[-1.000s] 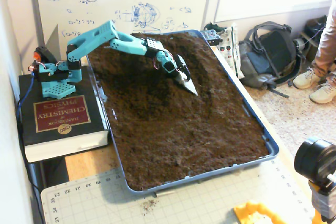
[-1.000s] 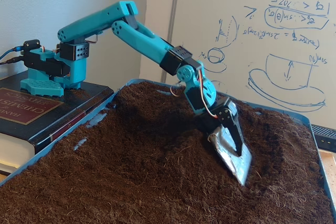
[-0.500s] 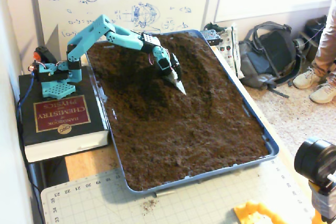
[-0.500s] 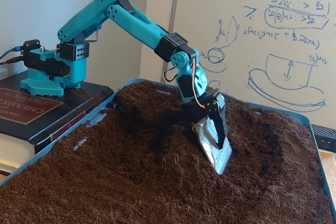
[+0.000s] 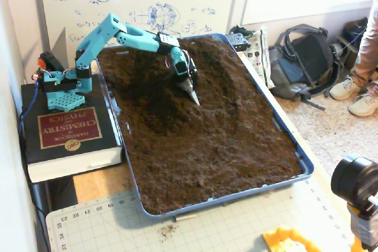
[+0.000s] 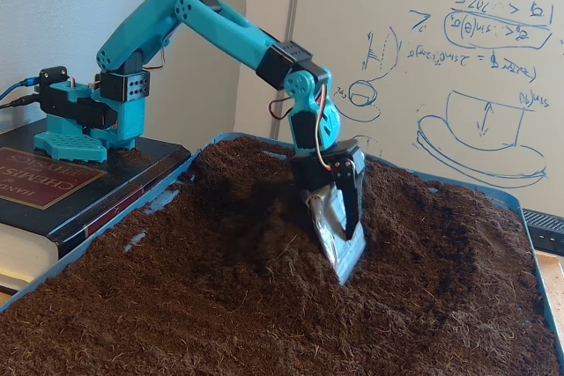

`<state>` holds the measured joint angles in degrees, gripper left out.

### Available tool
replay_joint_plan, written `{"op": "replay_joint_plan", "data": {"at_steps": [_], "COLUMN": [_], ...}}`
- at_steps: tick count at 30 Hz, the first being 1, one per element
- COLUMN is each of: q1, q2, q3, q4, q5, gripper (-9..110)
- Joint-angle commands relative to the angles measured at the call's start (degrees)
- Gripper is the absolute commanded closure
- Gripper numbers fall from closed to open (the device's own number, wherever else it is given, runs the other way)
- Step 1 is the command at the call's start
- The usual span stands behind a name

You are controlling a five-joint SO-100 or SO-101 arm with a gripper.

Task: Build a berm.

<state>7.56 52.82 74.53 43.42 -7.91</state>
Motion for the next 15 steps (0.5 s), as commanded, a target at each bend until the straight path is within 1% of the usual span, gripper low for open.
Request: {"op": "replay_joint_plan", "data": {"at_steps": [1, 8, 12, 15], "q1": [0.62, 0.62, 0.44, -2.46], "q2": [11.51, 13.1, 9.05, 3.43], "q3": [-3.34, -18.19, -26.81, -30.76], "q4": [2.81, 0.97, 0.97, 0.88], "q5": [-0.53, 0.97, 8.61, 15.21], "gripper": [101, 101, 101, 101]}}
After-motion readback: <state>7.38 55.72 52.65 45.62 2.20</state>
